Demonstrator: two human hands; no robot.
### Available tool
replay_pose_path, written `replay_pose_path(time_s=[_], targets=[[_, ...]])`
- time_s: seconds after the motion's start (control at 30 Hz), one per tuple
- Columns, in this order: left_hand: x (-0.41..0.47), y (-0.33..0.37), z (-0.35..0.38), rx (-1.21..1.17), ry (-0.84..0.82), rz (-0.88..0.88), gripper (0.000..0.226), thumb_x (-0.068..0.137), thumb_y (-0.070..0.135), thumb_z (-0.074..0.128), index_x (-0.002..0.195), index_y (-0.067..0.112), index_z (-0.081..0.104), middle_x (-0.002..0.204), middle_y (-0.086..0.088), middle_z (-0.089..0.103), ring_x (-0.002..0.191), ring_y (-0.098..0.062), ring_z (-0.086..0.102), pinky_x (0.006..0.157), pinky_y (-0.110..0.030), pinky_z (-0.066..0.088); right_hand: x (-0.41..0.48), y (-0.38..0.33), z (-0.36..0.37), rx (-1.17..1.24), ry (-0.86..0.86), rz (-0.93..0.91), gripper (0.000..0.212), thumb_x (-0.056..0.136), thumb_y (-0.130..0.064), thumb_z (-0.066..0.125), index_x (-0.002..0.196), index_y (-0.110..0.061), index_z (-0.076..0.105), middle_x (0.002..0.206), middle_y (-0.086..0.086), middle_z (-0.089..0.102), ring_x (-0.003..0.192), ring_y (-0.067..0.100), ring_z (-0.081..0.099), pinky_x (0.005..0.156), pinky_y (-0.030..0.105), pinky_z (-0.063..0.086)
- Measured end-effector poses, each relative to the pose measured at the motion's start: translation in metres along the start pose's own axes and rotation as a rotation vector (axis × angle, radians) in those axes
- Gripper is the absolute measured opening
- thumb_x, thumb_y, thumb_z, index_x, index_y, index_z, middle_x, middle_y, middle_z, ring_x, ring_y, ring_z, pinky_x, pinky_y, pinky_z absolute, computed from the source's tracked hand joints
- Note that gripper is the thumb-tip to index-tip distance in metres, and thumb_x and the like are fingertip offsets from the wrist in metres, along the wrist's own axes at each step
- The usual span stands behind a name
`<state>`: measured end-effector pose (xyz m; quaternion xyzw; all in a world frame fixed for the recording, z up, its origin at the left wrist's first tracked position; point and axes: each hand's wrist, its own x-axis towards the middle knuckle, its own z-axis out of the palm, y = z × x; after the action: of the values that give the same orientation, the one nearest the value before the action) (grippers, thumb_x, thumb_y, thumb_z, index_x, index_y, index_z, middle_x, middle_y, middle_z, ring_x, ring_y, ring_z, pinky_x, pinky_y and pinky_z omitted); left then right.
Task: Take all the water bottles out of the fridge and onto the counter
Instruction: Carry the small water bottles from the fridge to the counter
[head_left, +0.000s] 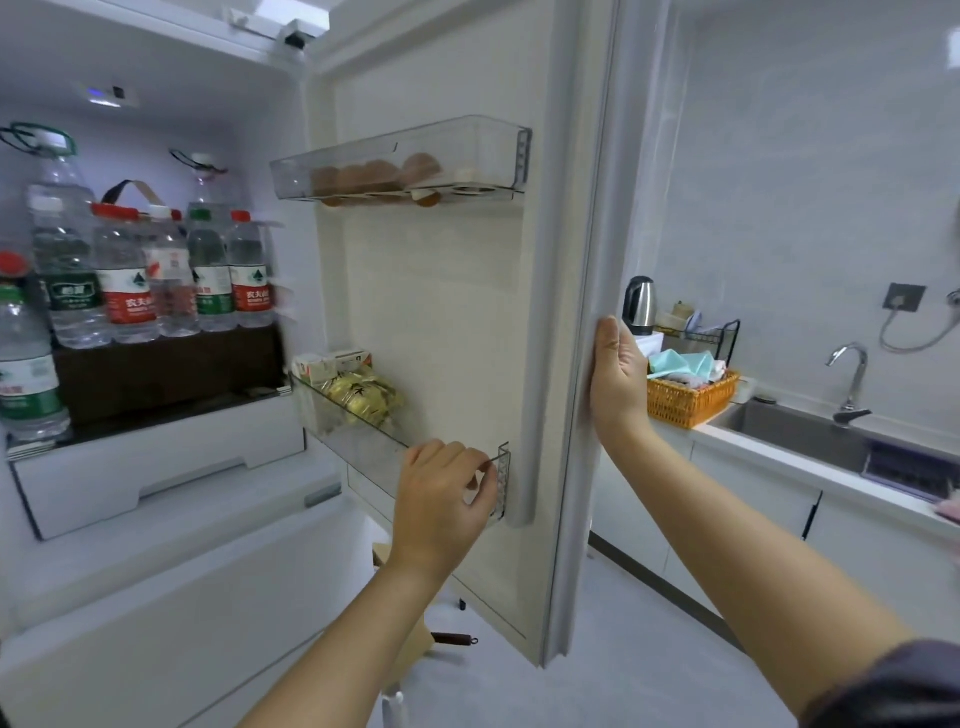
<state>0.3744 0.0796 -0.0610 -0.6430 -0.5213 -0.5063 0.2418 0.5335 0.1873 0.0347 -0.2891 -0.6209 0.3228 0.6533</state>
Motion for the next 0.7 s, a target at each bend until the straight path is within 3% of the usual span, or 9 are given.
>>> replay_pose_path(time_s=[0.2,0.33,0.47,0.53,0.7], targets=[[0.009,0.014,0.039,0.051,0.019,-0.032,0.021,0.088,0.024,0.055,0.073,0.014,0.067,0.064,0.006,0.057,0.063,-0.017,0.051,0.072,-0.027,0.035,0.03,0.018,-0.02,0.028,-0.042,0.033,0.03,0.107,-0.033,0.033,0.089,-0.027,0.056,0.087,-0.015,0.061,0.079,-0.016,0.058,0.078,0.005,0.044],[0.018,0.024,0.072,0.113,0.056,-0.034,0.019,0.088,0.022,0.056,0.074,0.016,0.067,0.064,0.006,0.056,0.063,-0.015,0.049,0.073,-0.022,0.029,0.057,0.037,-0.035,0.061,-0.068,0.08,0.029,0.107,-0.033,0.034,0.089,-0.026,0.056,0.087,-0.016,0.061,0.081,-0.013,0.058,0.079,0.007,0.043],[0.03,0.034,0.106,0.182,0.068,-0.056,0.014,0.087,0.019,0.058,0.074,0.015,0.064,0.065,0.005,0.055,0.065,-0.016,0.048,0.072,-0.022,0.027,0.087,0.059,-0.049,0.122,-0.118,0.162,0.03,0.105,-0.041,0.034,0.11,-0.027,0.06,0.109,-0.012,0.066,0.108,0.002,0.059,0.095,0.017,0.044],[0.035,0.039,0.12,0.223,0.046,-0.055,0.012,0.086,0.018,0.057,0.075,0.015,0.063,0.066,0.004,0.054,0.065,-0.016,0.047,0.072,-0.022,0.024,0.102,0.07,-0.056,0.155,-0.145,0.209,0.032,0.104,-0.044,0.036,0.112,-0.028,0.062,0.11,-0.012,0.069,0.114,0.006,0.06,0.098,0.021,0.046],[0.058,0.036,0.142,0.315,-0.151,0.073,0.018,0.085,0.022,0.049,0.073,0.014,0.059,0.063,0.001,0.052,0.06,-0.021,0.05,0.061,-0.03,0.033,0.143,0.096,-0.069,0.114,-0.168,0.344,0.059,0.099,-0.055,0.038,0.142,-0.017,0.05,0.14,0.002,0.057,0.132,0.019,0.049,0.115,0.04,0.036]])
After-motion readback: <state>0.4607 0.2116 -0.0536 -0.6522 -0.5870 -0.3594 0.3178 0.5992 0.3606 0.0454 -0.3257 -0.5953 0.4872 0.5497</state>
